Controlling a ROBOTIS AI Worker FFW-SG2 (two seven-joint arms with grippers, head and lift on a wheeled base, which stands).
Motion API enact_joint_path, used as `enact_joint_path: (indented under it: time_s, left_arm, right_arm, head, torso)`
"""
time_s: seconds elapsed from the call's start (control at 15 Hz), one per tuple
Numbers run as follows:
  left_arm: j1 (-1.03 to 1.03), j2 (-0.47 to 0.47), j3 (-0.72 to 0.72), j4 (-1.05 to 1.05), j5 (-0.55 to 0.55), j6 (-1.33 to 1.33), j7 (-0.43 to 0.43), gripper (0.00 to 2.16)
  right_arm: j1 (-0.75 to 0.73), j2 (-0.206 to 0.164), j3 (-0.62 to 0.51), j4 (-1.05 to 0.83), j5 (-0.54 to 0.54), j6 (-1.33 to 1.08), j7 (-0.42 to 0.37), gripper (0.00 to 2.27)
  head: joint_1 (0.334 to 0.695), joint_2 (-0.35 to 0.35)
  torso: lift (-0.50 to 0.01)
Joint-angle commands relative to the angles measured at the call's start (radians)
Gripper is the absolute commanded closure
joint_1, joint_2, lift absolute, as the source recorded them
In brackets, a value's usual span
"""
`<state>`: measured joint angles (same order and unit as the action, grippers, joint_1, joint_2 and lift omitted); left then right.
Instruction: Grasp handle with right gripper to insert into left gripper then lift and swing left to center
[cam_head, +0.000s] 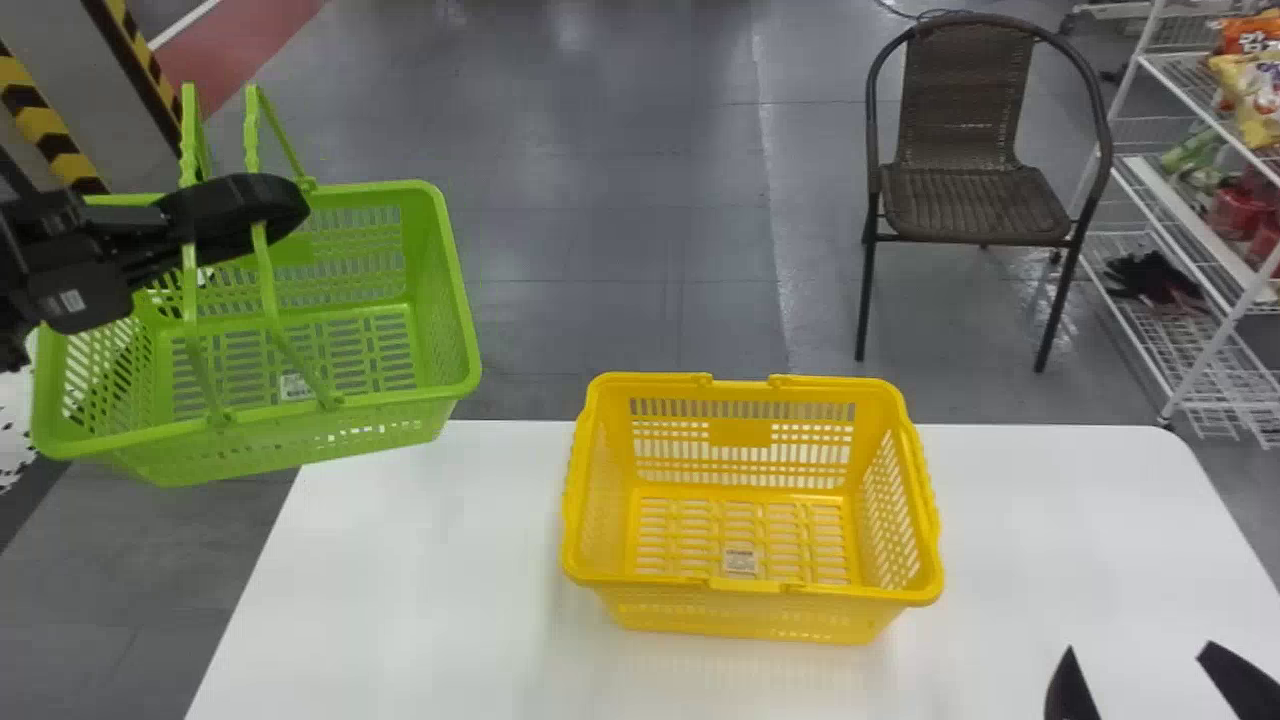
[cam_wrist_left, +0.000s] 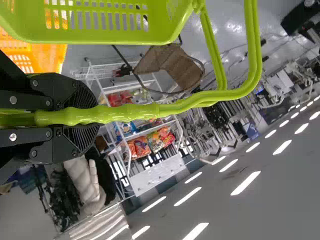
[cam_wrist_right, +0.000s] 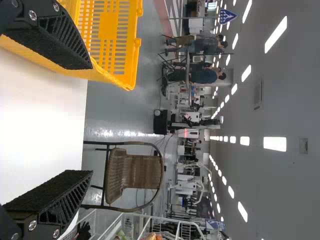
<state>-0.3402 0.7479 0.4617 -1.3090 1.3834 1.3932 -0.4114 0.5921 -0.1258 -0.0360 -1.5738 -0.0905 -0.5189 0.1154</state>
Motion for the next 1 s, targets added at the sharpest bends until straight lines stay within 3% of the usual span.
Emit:
enact_joint_path:
  time_s: [0.0, 0.27, 0.47, 0.93]
  left_arm:
    - [0.144, 0.028, 0.106, -0.05, 0.028, 0.03, -0.006, 1.88]
    - [0.386, 0.036, 0.288, -0.141, 0.071, 0.094, -0.029, 1.88]
    - [0.52, -0.009, 0.399, -0.193, 0.105, 0.178, -0.055, 1.88]
    - [0.747, -0.16, 0.523, -0.398, 0.22, 0.178, -0.063, 1.88]
  right_arm:
    - [-0.003, 0.0, 0.005, 0.006, 0.0, 0.003, 0.001, 0.06]
    - [-0.017, 0.0, 0.018, 0.02, 0.0, 0.0, 0.001, 0.06]
    - [-0.02, -0.002, 0.011, 0.021, 0.0, -0.006, 0.001, 0.06]
    - [-0.02, -0.002, -0.045, 0.026, -0.046, -0.019, 0.015, 0.06]
  head:
    - [0.695, 0.171]
    - [0.695, 0.246]
    - [0.695, 0.289]
    - [0.695, 0.251]
  torso:
    - [0.0]
    - [0.0]
    - [0.0]
    - [0.0]
